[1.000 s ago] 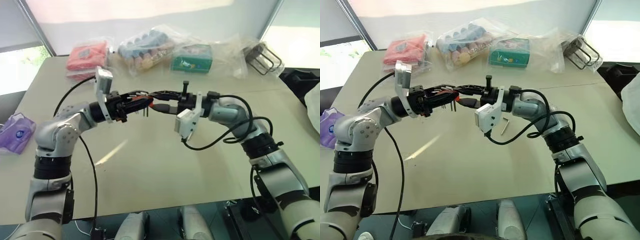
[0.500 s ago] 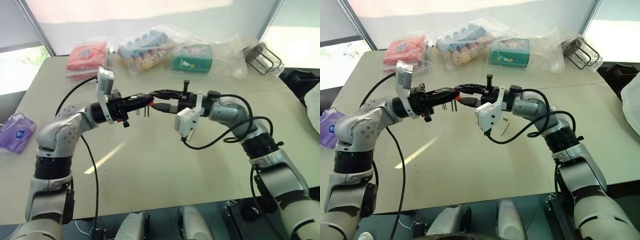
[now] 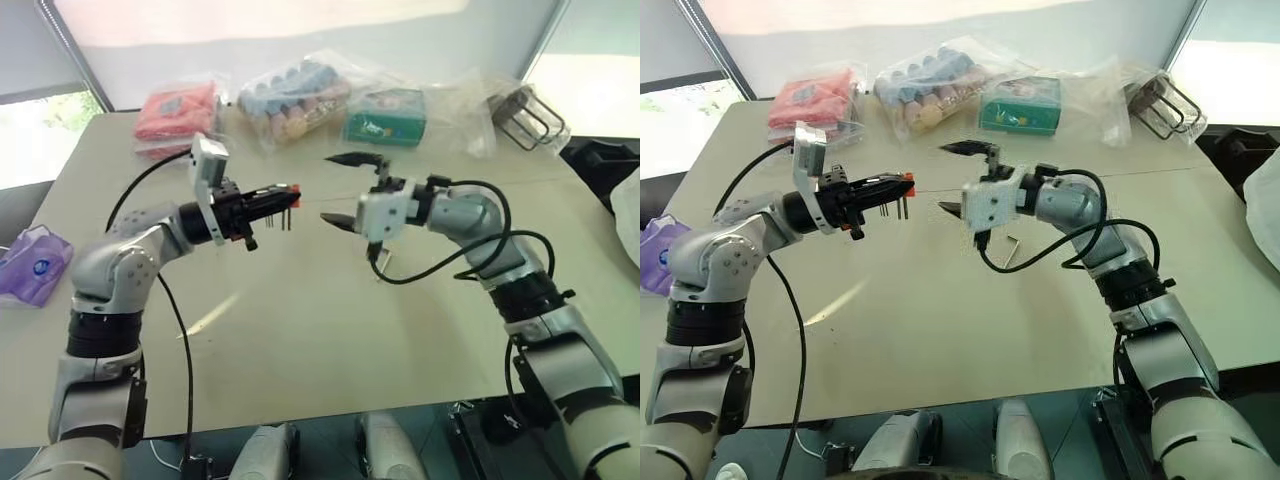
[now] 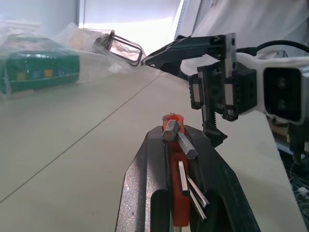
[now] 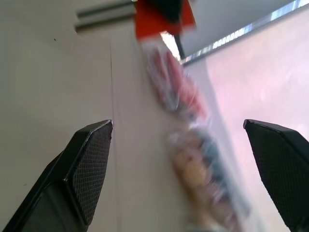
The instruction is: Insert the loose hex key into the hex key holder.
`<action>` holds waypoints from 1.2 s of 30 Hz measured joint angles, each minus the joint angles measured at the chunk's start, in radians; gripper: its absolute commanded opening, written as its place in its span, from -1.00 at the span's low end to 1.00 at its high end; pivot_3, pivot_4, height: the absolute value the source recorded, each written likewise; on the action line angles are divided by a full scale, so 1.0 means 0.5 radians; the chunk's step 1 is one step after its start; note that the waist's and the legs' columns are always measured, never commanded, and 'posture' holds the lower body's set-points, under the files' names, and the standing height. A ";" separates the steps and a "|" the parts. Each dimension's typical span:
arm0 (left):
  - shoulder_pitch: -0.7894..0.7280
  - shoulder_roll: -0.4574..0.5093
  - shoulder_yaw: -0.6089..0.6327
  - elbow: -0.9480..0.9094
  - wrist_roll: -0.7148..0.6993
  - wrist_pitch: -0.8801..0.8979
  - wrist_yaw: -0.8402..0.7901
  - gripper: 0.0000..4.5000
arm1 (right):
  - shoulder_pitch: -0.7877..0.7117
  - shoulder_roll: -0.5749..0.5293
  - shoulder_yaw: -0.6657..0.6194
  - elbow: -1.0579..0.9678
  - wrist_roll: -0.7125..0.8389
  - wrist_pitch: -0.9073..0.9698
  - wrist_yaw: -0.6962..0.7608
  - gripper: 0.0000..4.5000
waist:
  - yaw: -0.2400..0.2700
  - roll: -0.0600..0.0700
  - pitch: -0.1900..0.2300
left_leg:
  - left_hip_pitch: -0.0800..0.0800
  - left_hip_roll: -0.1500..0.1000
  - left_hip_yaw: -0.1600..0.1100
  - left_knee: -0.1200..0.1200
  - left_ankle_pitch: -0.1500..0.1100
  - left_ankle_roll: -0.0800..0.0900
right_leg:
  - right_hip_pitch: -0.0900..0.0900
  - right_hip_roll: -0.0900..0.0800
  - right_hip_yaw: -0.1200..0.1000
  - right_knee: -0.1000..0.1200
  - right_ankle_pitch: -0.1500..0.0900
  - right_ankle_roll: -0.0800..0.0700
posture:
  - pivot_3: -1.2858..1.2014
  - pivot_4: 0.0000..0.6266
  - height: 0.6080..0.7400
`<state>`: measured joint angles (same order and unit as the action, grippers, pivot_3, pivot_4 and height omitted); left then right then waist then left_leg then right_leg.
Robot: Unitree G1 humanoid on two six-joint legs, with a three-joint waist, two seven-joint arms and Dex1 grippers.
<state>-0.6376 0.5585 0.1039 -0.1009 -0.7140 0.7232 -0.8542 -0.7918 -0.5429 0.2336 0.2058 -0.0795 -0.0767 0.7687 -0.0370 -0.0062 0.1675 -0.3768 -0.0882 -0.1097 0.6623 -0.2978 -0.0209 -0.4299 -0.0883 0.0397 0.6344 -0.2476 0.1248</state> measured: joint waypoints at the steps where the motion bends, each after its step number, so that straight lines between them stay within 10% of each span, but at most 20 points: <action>1: 0.000 0.004 0.001 -0.001 0.015 -0.015 0.012 -1.00 | 0.011 0.003 -0.043 -0.057 0.058 0.282 0.008 0.98 | 0.004 0.000 0.000 | 0.000 0.000 0.000 0.000 0.000 0.000 | -0.001 0.000 0.000 0.000 0.000 0.000 | 0.03 -0.52 1.00; 10: 0.001 0.009 0.010 -0.056 0.029 -0.035 0.065 -1.00 | -0.024 0.216 -0.525 -0.504 0.485 2.611 -0.267 0.98 | 0.011 0.000 0.000 | -0.012 0.000 -0.001 0.002 0.000 0.000 | -0.012 -0.001 0.001 0.003 0.000 0.000 | 0.03 -0.52 1.00; 15: 0.010 0.008 0.010 -0.064 0.029 -0.035 0.078 -1.00 | -0.082 0.289 -0.649 -0.690 0.565 3.240 -0.441 0.98 | 0.013 0.001 0.000 | -0.027 -0.004 0.000 0.009 0.000 0.000 | -0.033 -0.010 0.000 0.024 0.000 0.000 | 0.03 -0.52 1.00; 36: 0.058 -0.016 0.011 -0.151 0.029 -0.061 0.156 -1.00 | 0.059 0.343 -0.443 -0.648 0.770 3.369 -1.084 0.98 | 0.034 -0.001 -0.002 | -0.027 -0.004 0.003 0.010 0.001 -0.001 | -0.033 -0.009 0.000 0.025 0.000 0.000 | 0.03 -0.52 1.00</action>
<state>-0.6087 0.5507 0.1093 -0.1764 -0.6996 0.6925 -0.7763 -0.7621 -0.3713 0.0119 -0.1184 0.3057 1.6077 0.2267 -0.0199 -0.0067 0.1667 -0.3901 -0.0904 -0.1084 0.6671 -0.2972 -0.0213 -0.4466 -0.0929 0.0395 0.6467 -0.2475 0.1249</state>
